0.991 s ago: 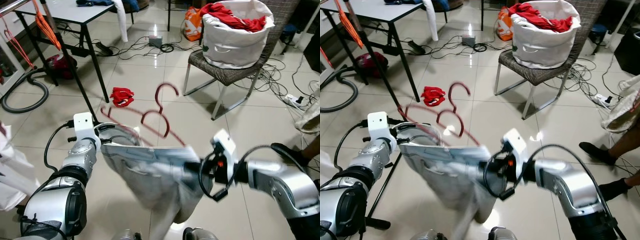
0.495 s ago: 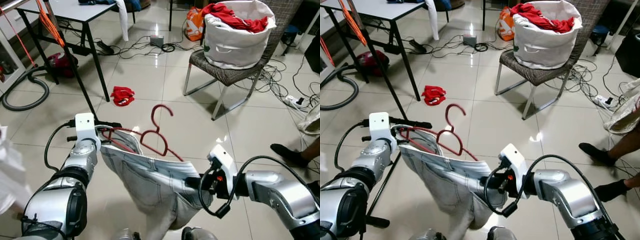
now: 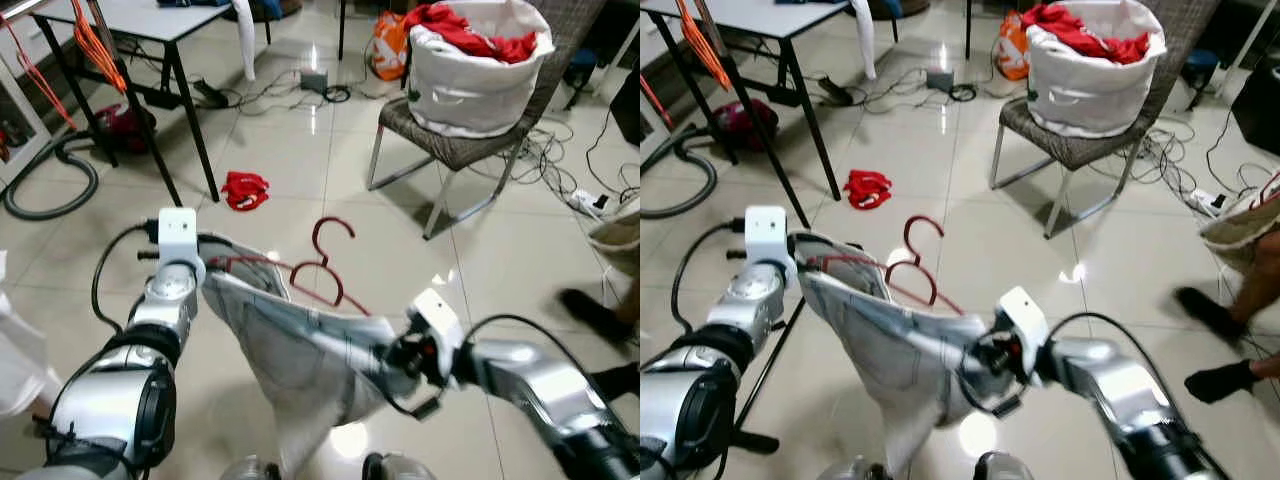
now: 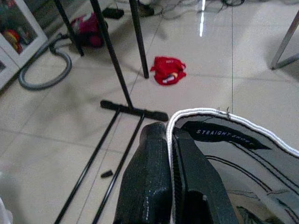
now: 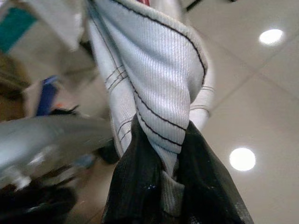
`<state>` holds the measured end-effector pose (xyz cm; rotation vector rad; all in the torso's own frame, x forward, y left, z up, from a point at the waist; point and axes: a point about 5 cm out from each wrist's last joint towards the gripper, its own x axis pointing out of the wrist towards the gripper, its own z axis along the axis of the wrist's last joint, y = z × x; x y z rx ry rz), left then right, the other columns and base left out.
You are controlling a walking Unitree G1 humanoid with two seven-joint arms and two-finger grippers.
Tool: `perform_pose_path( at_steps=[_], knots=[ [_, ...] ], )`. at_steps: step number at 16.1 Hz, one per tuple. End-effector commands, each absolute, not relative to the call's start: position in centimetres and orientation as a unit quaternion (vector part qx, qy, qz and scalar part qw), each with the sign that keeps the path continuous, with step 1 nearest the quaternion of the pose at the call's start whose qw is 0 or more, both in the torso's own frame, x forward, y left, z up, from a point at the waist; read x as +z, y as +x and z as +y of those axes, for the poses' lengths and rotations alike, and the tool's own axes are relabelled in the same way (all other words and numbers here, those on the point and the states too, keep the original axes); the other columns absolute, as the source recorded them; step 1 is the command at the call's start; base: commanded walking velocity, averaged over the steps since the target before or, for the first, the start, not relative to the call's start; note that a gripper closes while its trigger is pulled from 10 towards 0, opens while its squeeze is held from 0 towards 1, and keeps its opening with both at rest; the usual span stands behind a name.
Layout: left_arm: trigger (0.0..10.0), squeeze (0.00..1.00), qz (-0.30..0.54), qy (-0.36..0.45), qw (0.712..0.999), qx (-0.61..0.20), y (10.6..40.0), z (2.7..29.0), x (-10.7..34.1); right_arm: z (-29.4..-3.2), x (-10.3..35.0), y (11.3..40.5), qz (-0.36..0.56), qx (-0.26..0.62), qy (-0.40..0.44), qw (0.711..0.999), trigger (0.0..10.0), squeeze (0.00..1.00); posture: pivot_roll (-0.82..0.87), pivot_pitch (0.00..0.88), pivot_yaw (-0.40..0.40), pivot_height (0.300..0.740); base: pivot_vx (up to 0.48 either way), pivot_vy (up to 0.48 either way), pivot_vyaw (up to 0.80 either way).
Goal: Hang hanger
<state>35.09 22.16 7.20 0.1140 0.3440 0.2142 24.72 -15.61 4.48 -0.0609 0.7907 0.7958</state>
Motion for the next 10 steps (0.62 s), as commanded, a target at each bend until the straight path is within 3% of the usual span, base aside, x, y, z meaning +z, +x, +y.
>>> perform_pose_path(
  at_steps=[1,4,10],
  knots=[
    [0.0,0.0,0.084,0.082,0.979,0.169,36.0,26.2,11.7,-19.6,2.9,24.4,0.425,0.276,-0.078,0.859,10.0,0.15,-0.14,0.034,0.039,0.74,0.0,0.0,0.0],
    [0.0,0.0,0.104,0.08,0.983,0.126,35.8,25.1,10.6,-18.1,2.8,25.7,0.379,0.261,-0.118,0.88,10.0,0.15,-0.12,0.028,0.038,0.74,0.0,0.0,0.0],
    [0.0,0.0,0.12,0.103,0.977,0.141,34.8,26.4,9.8,-17.2,3.1,27.1,0.333,0.244,-0.124,0.903,10.0,0.15,-0.12,0.009,0.032,0.74,0.0,0.0,0.0]
  ],
)
